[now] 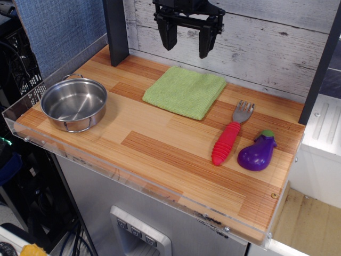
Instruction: Move the green cloth from left side to right side
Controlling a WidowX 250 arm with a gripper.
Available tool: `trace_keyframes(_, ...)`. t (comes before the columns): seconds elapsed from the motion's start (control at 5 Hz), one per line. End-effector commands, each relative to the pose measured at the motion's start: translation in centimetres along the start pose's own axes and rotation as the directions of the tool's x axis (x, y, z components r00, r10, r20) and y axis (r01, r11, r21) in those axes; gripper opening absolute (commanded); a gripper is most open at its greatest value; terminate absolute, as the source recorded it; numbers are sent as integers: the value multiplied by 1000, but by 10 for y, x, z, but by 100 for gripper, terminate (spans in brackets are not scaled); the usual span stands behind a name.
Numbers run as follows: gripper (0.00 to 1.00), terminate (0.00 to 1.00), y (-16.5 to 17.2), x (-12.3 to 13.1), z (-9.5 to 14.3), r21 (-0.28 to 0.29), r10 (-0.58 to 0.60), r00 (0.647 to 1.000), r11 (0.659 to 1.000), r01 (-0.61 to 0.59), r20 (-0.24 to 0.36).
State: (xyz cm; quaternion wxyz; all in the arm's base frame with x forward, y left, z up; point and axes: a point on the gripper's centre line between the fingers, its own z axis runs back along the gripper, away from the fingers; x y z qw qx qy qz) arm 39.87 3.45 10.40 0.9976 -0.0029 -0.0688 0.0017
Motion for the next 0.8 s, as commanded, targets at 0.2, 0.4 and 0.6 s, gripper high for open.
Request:
trace_keyframes(0.2, 100, 0, 17, -14, 50, 28, -12, 1000, 1000, 11, 26)
trace_keyframes(0.4, 100, 0, 17, -14, 50, 28, -12, 1000, 1000, 11, 26)
trace_keyframes(0.6, 100, 100, 17, -14, 50, 28, -12, 1000, 1000, 11, 26)
